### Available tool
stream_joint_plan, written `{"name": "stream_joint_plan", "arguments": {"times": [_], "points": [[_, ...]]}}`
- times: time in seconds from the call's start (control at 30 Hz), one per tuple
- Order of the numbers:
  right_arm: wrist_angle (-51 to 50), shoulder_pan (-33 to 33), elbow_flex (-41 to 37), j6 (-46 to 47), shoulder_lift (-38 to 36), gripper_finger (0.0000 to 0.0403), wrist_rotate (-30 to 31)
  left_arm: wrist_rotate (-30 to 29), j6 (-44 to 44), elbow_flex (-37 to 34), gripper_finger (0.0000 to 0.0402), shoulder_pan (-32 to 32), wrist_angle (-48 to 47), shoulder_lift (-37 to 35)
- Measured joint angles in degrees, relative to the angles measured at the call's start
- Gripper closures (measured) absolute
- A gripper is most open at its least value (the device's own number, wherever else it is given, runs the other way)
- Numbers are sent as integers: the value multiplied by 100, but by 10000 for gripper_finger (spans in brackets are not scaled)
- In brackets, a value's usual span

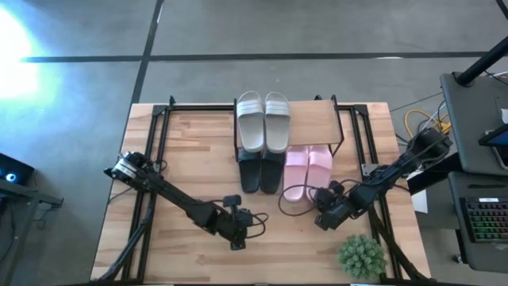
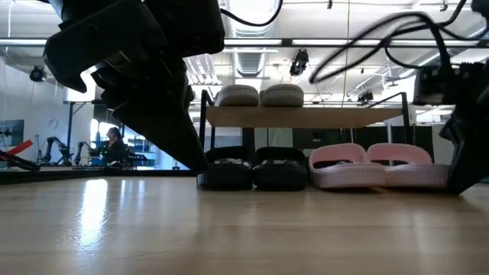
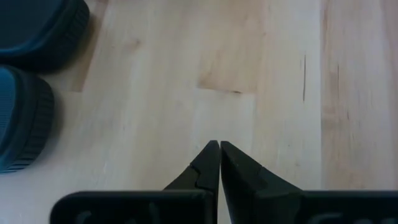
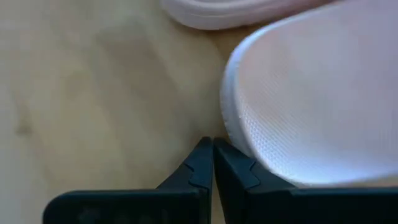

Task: Pick and place slides into the shelf
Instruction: Move the black and pink slides under the shelf

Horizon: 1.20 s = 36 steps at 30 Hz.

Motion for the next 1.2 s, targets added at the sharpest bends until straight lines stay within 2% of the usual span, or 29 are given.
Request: {"name": "stream_joint_plan", "arguments": {"times": [0.13, 0.23, 0.67, 0.83, 0.97, 1.2], "points": [[-476, 14, 18, 336, -63, 394, -19, -145, 9, -8, 402, 6, 19, 0], [-539, 10, 14, 257, -79, 394, -15, -262, 11, -11, 402, 13, 23, 0], [-1161, -64, 10, 548, -68, 394, 348, -267, 13, -15, 402, 61, 23, 2], [-1162, -54, 56, 559, -79, 394, 209, -267, 13, -15, 402, 87, 33, 2], [-928, 80, 148, 333, -183, 394, 20, -267, 15, -15, 402, 90, 38, 2], [459, 11, 174, -721, -457, 394, -163, -266, 17, -15, 402, 90, 41, 2]]}}
